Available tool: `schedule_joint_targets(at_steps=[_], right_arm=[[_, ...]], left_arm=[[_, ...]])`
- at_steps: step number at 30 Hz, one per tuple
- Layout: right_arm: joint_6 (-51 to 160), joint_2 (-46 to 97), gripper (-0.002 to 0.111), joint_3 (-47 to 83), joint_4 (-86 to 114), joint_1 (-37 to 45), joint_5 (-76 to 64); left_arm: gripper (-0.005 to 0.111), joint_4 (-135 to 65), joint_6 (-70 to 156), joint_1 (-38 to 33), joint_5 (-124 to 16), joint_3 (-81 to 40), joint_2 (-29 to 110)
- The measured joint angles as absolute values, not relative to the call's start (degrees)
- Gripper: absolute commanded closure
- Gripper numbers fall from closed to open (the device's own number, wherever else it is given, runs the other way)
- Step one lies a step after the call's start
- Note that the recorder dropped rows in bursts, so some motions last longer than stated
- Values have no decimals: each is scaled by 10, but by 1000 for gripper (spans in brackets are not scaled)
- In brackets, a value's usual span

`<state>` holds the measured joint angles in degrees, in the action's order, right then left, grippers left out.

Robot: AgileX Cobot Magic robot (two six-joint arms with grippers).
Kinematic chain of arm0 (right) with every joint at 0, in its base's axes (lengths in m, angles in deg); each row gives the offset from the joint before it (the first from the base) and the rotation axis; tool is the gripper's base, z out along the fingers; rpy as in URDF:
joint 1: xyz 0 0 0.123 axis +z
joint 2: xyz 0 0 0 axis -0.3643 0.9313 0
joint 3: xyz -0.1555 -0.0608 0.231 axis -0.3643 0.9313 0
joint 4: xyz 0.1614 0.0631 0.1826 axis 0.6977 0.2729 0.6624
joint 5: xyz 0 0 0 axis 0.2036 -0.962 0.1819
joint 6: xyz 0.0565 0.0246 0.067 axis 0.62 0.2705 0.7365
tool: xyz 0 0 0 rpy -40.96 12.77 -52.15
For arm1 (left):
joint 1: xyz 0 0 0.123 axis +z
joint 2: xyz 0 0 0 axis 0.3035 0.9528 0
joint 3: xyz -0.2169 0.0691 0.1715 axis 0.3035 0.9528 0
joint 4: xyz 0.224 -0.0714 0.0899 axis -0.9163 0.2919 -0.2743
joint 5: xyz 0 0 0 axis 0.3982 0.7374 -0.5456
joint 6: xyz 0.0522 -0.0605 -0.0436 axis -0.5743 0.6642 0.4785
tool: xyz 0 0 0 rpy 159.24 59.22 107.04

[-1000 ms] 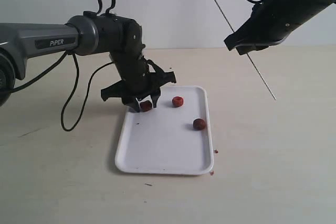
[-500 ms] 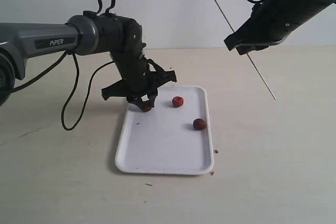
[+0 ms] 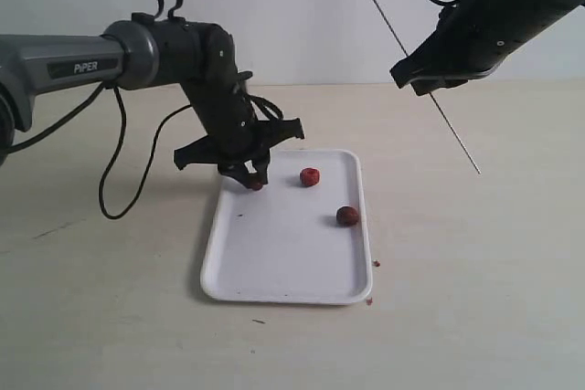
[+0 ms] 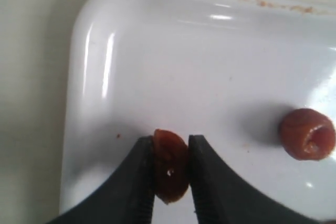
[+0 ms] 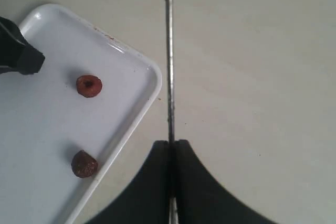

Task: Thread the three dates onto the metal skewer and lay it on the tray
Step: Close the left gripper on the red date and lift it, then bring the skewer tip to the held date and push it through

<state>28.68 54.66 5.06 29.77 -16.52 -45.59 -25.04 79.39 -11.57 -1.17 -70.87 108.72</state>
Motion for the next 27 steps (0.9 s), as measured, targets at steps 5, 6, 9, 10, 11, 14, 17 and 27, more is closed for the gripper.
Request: schedule_joint_targets(at_steps=[5, 6, 9, 10, 11, 14, 17, 27], right_arm=[[287, 547, 108, 55, 298, -165, -456], [286, 547, 108, 60, 299, -165, -456], [268, 547, 108, 74, 299, -165, -460], [258, 547, 108, 77, 299, -165, -466], [250, 547, 108, 78, 299, -165, -475], [201, 557, 108, 79, 312, -165, -517], [108, 580, 108, 79, 344, -165, -572], [-79, 648, 108, 79, 412, -165, -656]], left_arm=[[83, -135, 706, -76, 9, -709, 1060], [83, -115, 692, -66, 15, -709, 1057], [83, -56, 649, -37, 40, -709, 1045], [83, -39, 635, -26, 50, -709, 1041], [83, -24, 624, -15, 61, -709, 1038], [83, 13, 592, 12, 96, -709, 1032], [83, 62, 554, 36, 129, -709, 1029], [83, 222, 455, 49, 156, -709, 1028]])
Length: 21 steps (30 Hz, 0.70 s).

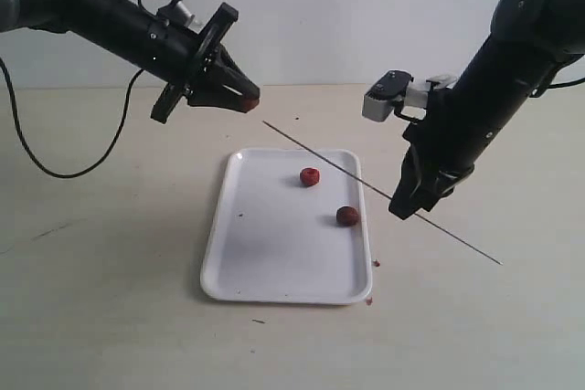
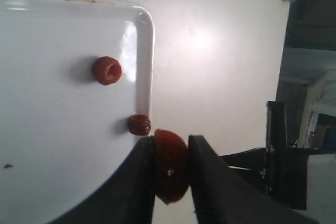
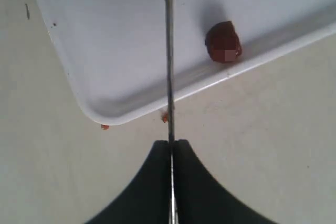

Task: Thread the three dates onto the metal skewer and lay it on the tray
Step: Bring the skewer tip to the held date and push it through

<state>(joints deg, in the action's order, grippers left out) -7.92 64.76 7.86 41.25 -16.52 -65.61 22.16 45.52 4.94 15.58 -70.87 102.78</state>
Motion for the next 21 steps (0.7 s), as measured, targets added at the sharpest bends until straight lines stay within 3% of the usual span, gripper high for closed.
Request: schedule_joint_targets(at_steps=[21], right_arm=[[-83, 648, 108, 79, 436, -165, -612]], left_arm=[[83, 232, 448, 49, 156, -709, 1026]])
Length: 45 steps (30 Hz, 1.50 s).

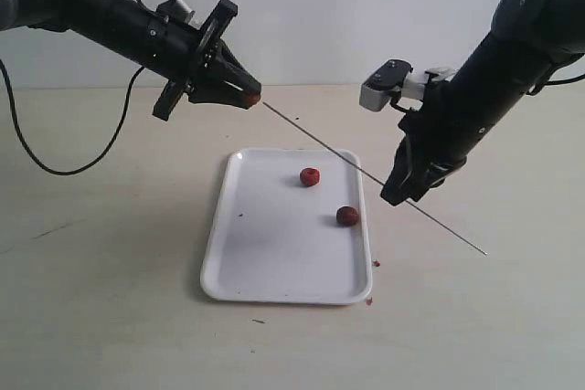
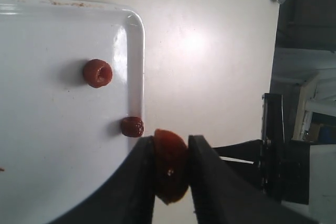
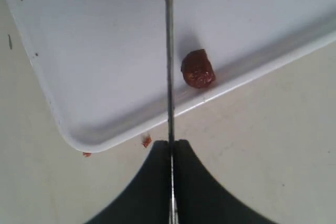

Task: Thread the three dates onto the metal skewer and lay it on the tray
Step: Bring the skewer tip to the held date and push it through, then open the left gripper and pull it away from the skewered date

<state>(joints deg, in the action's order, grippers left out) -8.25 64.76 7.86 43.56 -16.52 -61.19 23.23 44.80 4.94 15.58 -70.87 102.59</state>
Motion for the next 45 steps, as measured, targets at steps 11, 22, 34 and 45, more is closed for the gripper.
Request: schedule_joint_targets(at_steps=[11, 22, 34, 45], right_arm=[[-83, 648, 108, 79, 439, -165, -602], [-84, 648, 108, 79, 445, -165, -581], [-105, 648, 108, 76, 592, -165, -561], [-100, 648, 108, 75, 657, -165, -558]], left_arm=[[83, 267, 425, 49, 156, -709, 1026], [83, 261, 417, 46, 156, -709, 1026], [83, 262, 393, 0, 147, -709, 1026], [83, 256, 374, -35, 139, -709, 1026]])
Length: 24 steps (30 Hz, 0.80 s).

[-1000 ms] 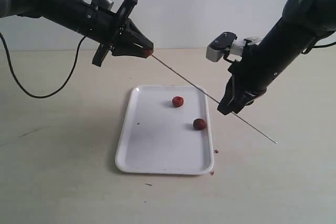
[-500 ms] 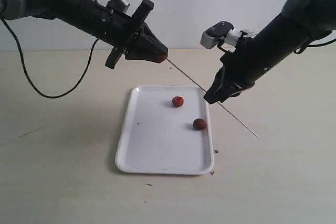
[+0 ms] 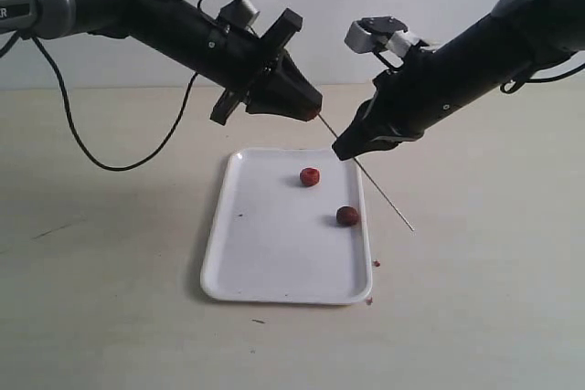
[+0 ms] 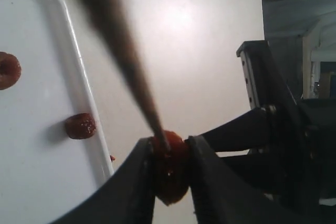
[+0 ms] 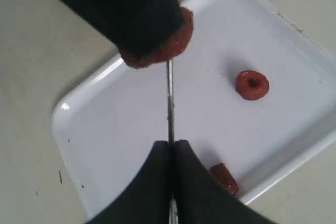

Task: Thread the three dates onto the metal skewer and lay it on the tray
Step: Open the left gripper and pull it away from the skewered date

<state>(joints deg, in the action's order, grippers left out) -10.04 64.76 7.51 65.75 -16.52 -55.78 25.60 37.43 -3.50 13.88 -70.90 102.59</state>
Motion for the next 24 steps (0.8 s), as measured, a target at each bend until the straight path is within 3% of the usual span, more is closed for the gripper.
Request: schedule_joint_targets(at_steps=[6, 14, 24], right_arm=[[-96, 648, 108, 75, 656, -165, -556], [-93, 648, 108, 75, 656, -165, -554], [-81, 648, 108, 75, 644, -166, -520]], left_arm=[[80, 247, 373, -41, 126, -709, 1026], [40, 244, 359, -42, 125, -709, 1026], [38, 240, 336, -42, 116, -709, 1026]])
